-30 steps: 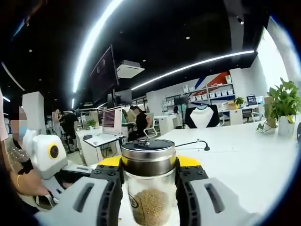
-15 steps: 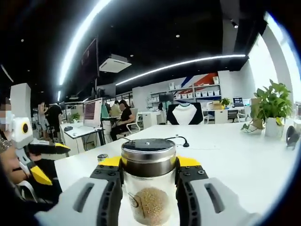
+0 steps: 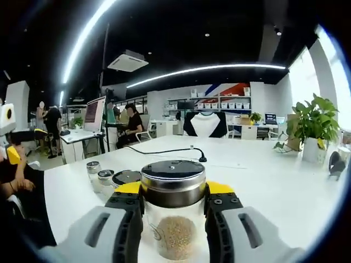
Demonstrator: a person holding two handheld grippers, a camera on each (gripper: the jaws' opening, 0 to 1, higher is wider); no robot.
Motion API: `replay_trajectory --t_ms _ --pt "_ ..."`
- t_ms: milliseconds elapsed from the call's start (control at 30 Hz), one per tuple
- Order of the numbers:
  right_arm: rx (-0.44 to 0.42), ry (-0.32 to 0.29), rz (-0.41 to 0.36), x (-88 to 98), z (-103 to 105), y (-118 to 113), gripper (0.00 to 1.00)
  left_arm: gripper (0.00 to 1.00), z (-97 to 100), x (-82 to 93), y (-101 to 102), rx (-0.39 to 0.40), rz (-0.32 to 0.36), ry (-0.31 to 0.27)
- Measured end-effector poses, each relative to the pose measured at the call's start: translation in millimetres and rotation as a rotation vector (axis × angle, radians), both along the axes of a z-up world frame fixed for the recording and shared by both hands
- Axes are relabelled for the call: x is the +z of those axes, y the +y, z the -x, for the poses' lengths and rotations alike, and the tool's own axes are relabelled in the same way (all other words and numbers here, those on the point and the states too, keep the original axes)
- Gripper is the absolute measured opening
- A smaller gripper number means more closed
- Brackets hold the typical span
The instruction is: Rotate the seasoning bottle until the label or dispensing opening points toward the visible target arrow and the bottle remains upright within the marked orientation range
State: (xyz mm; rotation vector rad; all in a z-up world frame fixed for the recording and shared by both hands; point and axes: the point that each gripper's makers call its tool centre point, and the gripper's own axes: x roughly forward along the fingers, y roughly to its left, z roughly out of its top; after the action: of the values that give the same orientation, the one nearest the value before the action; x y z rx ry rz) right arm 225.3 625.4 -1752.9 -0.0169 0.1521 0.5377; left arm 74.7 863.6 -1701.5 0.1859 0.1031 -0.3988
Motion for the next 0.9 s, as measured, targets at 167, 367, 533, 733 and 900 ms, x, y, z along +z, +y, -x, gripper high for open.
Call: replay_trajectory --t_ms 167,367,533,733,900 --pt "-0.016 0.022 -0.007 -11.3 -11 -5 0.40 1.00 0.6 -3.2 19 0.042 -0.006 0.019" --pt "-0.013 0.046 0.021 -23.5 -19 -4 0.40 1.00 -1.4 -7.6 29 0.076 -0.022 0.034" --pt "-0.010 0.058 0.032 -28.7 -18 -7 0.40 1.00 -3.6 -5.5 30 0.083 -0.015 0.029" --pt "-0.001 0.080 0.085 -44.0 -7 -6 0.40 1.00 -6.3 -10.3 29 0.078 -0.022 0.039" --pt "-0.011 0.057 0.031 -40.6 -9 -10 0.40 0.99 -4.9 -12.9 27 0.069 -0.014 0.044"
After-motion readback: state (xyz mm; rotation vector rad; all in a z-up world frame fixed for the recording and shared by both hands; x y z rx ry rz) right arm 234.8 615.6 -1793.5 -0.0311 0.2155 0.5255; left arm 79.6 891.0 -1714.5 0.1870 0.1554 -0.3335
